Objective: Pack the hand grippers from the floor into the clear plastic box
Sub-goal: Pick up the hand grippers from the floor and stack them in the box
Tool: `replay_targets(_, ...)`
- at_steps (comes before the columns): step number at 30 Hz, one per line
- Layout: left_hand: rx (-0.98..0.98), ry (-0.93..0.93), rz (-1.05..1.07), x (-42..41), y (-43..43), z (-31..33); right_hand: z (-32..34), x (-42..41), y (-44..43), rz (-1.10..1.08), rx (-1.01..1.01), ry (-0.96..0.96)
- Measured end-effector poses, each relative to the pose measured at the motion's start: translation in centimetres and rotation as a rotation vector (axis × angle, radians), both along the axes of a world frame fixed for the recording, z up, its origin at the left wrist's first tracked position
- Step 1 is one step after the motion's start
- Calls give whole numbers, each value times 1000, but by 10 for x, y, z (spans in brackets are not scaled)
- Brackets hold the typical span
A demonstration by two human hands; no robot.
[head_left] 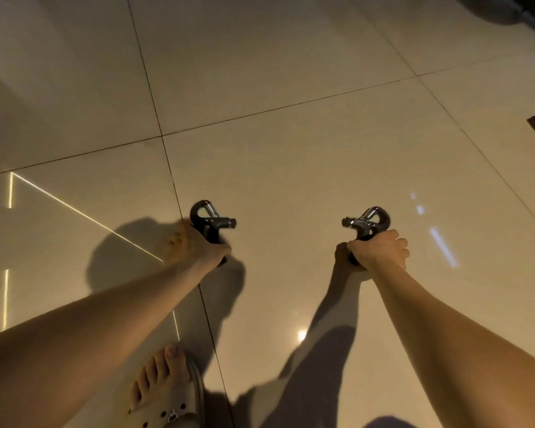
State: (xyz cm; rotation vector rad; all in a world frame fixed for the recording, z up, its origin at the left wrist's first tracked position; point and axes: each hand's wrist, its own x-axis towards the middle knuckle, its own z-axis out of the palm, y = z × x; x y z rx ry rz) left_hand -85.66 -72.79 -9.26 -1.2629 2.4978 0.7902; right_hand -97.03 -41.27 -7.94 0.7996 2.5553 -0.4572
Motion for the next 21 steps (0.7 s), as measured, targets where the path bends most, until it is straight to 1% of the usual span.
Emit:
replay_targets(2,-20,-93,-137,6,4,-1,-4,13,-1,-15,-50,-17)
replay_targets(4,-32,-123,-216,14,11,2,-5,28,-3,-59,-122,-17)
replay_targets(8,61,7,-229,26,28,22,2,52,0,-117,-249,43)
replay_targets(11,115,80,-287,31,44,44,11,70,6,-113,-299,120)
replay_targets(14,200,160,-296,42,60,65,31,93,14,-112,-367,172)
replay_targets(16,214,174,-301,52,68,81,47,109,23,-99,-400,210)
replay_targets(21,221,290,-320,85,85,132,95,154,53,-21,-423,344)
